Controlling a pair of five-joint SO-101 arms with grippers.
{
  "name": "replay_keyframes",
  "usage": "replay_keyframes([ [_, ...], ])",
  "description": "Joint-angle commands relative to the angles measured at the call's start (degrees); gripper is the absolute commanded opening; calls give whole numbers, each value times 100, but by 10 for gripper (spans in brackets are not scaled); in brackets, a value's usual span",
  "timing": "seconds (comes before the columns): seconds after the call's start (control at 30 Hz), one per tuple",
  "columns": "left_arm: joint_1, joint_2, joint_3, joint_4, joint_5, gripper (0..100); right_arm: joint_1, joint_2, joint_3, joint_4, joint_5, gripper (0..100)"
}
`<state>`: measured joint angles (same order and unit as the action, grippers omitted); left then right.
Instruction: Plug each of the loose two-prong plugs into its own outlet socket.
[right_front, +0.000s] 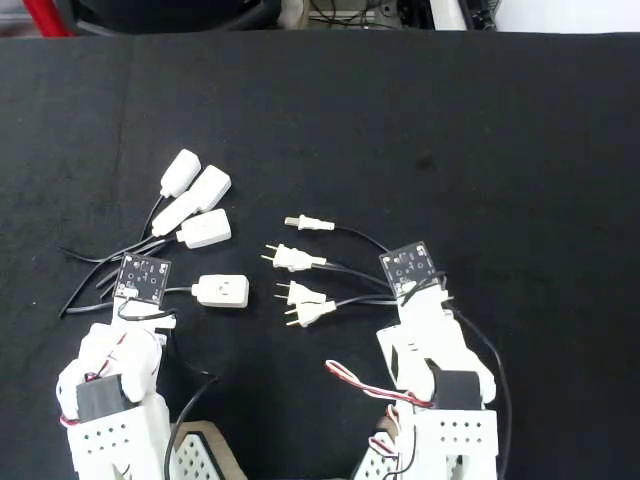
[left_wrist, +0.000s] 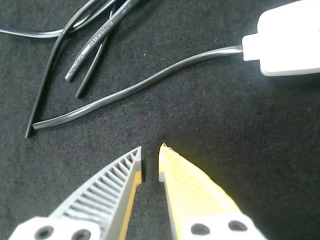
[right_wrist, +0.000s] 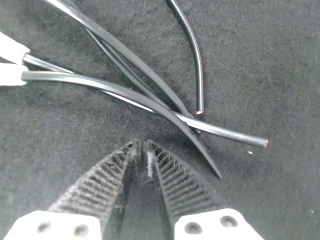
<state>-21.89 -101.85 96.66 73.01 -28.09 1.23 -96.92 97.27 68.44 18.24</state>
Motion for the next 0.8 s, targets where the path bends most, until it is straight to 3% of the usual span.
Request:
replay_keyframes([
  [0.0, -31, -70, 84, 26, -44, 70, -26, -75, -13, 26, -18, 18],
  [0.1, 66, -70, 84, 26, -44, 73, -26, -75, -13, 26, -18, 18],
  [0.4, 1508, -70, 84, 26, -35, 71, -97, -75, -13, 26, -62, 18],
  [0.63, 2088, -79, 75, -9, -53, 70, -782, -75, -13, 26, -53, 18],
  [0.77, 1947, -79, -198, -132, -53, 72, -1266, -75, -13, 18, -53, 18],
])
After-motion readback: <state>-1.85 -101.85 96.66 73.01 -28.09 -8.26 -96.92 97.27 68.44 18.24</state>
